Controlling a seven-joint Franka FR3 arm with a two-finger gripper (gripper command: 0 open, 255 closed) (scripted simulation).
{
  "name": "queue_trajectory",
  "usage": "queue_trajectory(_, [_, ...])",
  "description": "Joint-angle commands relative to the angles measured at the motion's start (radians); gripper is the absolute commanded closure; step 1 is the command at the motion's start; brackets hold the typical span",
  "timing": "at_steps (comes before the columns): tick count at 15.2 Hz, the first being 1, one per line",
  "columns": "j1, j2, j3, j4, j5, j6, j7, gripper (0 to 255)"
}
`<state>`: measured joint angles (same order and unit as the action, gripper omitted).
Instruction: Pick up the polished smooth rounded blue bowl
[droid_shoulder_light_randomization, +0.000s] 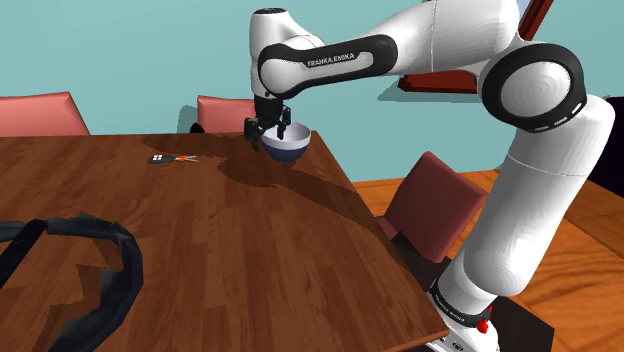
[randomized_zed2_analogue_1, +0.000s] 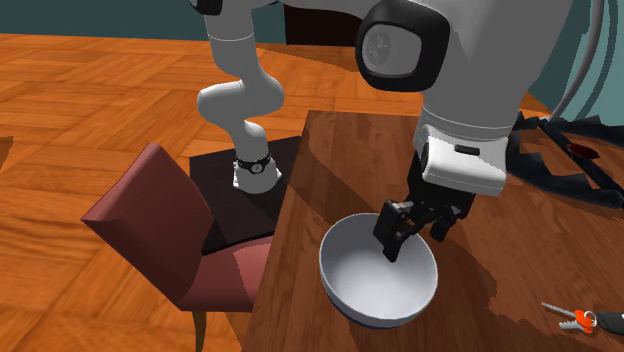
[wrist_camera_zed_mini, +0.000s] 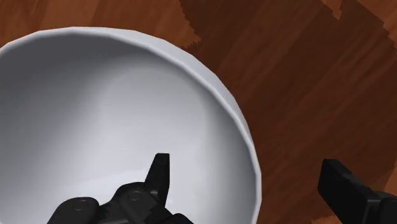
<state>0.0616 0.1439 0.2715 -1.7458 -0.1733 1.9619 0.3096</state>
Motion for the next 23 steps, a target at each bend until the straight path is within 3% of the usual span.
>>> queue_trajectory(1, [0.000, 0.001, 0.000, -0.004, -0.001, 0.006, 0.001, 255])
queue_trajectory(10, [0.000, 0.002, 0.000, -0.003, -0.001, 0.005, 0.001, 255])
queue_trajectory(23, [0.005, -0.003, 0.004, 0.164, 0.009, -0.166, -0.021, 255])
